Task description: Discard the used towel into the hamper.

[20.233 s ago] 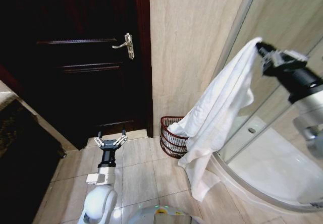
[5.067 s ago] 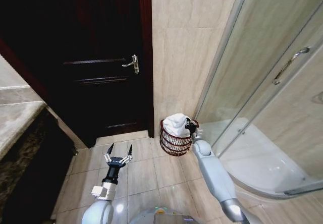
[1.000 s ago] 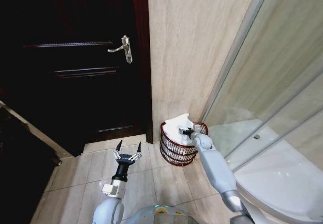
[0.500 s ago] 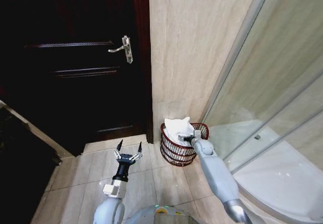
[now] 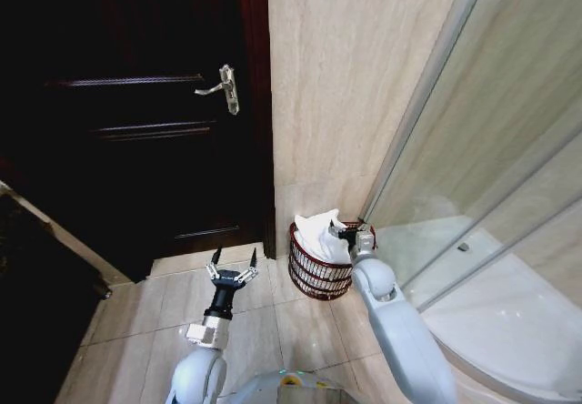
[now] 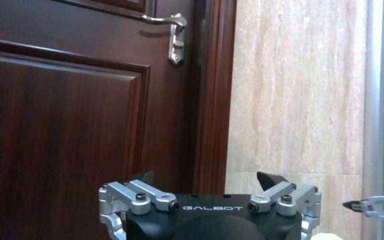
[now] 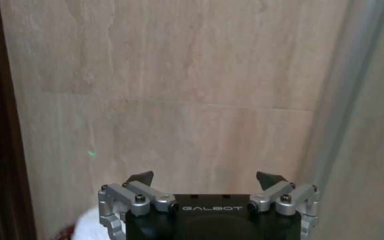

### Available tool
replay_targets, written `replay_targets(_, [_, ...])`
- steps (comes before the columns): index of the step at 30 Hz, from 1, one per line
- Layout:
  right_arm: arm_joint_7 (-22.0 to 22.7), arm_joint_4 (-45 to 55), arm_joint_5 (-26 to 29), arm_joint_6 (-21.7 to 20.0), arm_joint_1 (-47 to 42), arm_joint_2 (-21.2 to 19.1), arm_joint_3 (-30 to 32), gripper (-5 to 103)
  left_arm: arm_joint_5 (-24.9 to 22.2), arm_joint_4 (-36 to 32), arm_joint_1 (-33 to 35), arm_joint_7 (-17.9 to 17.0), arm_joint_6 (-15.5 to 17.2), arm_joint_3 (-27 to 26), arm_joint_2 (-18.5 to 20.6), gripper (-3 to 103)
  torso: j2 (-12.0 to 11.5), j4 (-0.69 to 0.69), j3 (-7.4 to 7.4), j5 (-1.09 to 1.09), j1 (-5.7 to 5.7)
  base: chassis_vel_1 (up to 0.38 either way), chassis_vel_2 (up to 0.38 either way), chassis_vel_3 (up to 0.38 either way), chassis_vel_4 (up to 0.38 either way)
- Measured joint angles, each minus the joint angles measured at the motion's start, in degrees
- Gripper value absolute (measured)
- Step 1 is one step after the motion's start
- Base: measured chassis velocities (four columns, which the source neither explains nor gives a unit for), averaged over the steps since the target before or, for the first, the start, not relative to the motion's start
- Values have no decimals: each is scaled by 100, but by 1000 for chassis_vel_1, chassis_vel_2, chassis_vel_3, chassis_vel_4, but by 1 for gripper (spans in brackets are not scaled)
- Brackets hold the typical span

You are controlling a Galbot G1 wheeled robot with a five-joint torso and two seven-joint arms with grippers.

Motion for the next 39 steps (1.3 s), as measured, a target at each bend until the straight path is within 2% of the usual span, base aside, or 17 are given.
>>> replay_targets(2, [-222,-423,101,-9,298,72,1,100,-1,1,3,-24,3,0,3,100,0,1,1,1,1,0,0,0,0])
replay_targets(3, [-379,-710,143,-162,541,143,1,100,-3,11,2,-54,3,0,10,100,0,1,2,1,1,0,0,0,0])
replay_targets(4, [-652,-1476,226,-358,1142,362,-3,100,-13,60,-52,-109,4,-3,28,100,1,2,2,-1,1,0,0,0,0])
replay_targets(7, [-667,-1787,390,-563,1378,477,-3,100,-25,59,-90,-132,31,-15,92,100,2,3,2,-1,2,0,0,0,0])
replay_targets(9, [-622,-1770,630,-1135,1360,507,-3,100,-65,11,-98,-155,87,-46,123,100,2,3,2,0,2,0,0,0,0])
replay_targets(11, [-609,-1672,722,-1489,1164,463,-8,100,-82,-5,-95,-170,108,-67,107,100,4,-1,2,-1,1,0,0,0,0])
replay_targets(20, [-791,-1899,943,-1780,590,379,98,100,-26,-78,-82,-325,74,-64,36,100,4,0,2,2,1,0,0,0,0])
replay_targets(26, [-723,-1571,1106,-2055,274,291,18,100,-46,-82,-75,-372,42,-115,17,100,5,0,1,-1,1,0,0,0,0])
replay_targets(29, [-662,-1737,1169,-2084,358,305,7,100,-47,-62,-76,-380,15,-116,-2,100,5,0,1,0,1,0,0,0,0])
replay_targets(35, [-627,-2730,1313,-2082,945,466,155,100,-105,-15,-67,-422,-73,-156,-27,100,5,0,3,-1,1,0,0,0,0])
replay_targets(39, [-605,-2658,1195,-1922,955,478,130,100,-167,34,-91,-434,-110,-207,-29,100,5,0,4,0,2,0,0,0,0])
